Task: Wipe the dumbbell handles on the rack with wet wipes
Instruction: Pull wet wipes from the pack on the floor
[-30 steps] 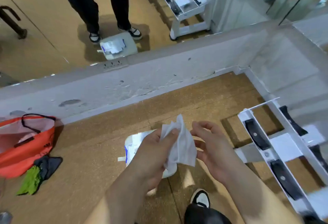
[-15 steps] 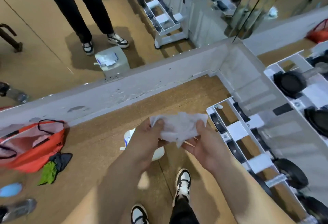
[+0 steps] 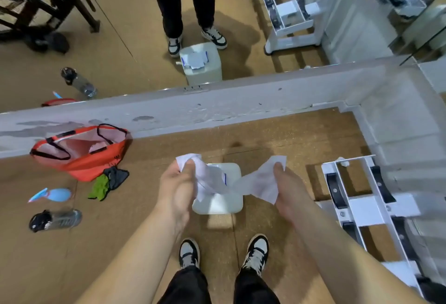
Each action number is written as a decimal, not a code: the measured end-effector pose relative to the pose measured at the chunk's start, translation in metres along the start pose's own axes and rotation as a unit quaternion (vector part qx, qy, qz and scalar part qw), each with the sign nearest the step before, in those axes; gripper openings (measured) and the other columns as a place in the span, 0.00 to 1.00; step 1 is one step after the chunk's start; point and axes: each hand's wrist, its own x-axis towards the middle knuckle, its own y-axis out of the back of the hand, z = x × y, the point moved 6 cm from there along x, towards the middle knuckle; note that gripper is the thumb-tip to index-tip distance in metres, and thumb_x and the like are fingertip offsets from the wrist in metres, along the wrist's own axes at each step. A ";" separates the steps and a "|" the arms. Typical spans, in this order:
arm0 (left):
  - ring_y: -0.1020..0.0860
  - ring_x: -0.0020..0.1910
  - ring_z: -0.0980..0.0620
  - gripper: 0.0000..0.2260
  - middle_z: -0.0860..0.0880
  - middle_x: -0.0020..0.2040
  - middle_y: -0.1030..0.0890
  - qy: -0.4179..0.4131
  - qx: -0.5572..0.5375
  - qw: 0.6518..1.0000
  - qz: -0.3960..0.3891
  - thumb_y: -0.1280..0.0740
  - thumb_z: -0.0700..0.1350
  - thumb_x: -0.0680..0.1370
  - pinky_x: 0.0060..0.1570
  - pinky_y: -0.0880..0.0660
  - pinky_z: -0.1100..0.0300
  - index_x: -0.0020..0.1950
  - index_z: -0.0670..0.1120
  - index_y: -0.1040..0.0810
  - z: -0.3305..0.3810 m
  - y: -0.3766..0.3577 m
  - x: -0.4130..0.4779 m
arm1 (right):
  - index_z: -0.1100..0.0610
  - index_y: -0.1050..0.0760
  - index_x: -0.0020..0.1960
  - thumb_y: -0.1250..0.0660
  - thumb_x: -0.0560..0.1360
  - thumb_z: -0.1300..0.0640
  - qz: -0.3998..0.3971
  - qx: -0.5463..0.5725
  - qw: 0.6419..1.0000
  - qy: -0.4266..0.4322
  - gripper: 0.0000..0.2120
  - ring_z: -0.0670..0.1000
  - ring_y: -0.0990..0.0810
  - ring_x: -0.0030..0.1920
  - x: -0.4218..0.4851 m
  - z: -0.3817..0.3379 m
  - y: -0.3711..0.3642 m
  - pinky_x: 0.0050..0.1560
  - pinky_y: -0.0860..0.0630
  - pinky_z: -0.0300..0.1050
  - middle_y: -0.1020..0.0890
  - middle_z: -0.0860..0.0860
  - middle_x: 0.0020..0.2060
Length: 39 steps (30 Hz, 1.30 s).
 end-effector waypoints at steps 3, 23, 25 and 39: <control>0.16 0.48 0.44 0.10 0.46 0.48 0.13 0.015 -0.003 0.998 0.059 0.38 0.46 0.85 0.50 0.19 0.49 0.53 0.51 0.16 -0.014 0.012 0.016 | 0.54 0.25 0.67 0.41 0.86 0.47 -0.014 -0.045 0.999 0.009 0.15 0.56 0.16 0.55 0.018 0.008 -0.018 0.50 0.19 0.50 0.16 0.53 0.58; 0.20 0.37 0.51 0.10 0.47 0.39 0.17 0.044 0.136 0.989 -0.023 0.38 0.43 0.81 0.32 0.25 0.59 0.50 0.43 0.17 -0.154 0.049 0.232 | 0.48 0.22 0.64 0.40 0.85 0.49 -0.070 -0.182 0.979 -0.060 0.12 0.54 0.18 0.54 0.246 0.158 -0.178 0.51 0.22 0.49 0.17 0.51 0.55; 0.16 0.43 0.50 0.10 0.51 0.44 0.14 0.060 0.143 0.988 -0.019 0.37 0.45 0.80 0.37 0.18 0.52 0.51 0.51 0.16 -0.163 0.045 0.236 | 0.50 0.25 0.63 0.37 0.84 0.49 -0.085 -0.194 0.974 -0.077 0.10 0.53 0.20 0.54 0.254 0.169 -0.176 0.55 0.24 0.49 0.19 0.51 0.56; 0.16 0.60 0.42 0.14 0.41 0.58 0.14 0.191 -0.017 0.952 -0.240 0.31 0.46 0.82 0.66 0.23 0.42 0.65 0.42 0.20 -0.026 -0.067 0.071 | 0.63 0.16 0.62 0.40 0.84 0.41 -0.218 0.104 0.969 -0.049 0.27 0.60 0.17 0.63 0.026 0.003 -0.085 0.68 0.24 0.55 0.17 0.62 0.62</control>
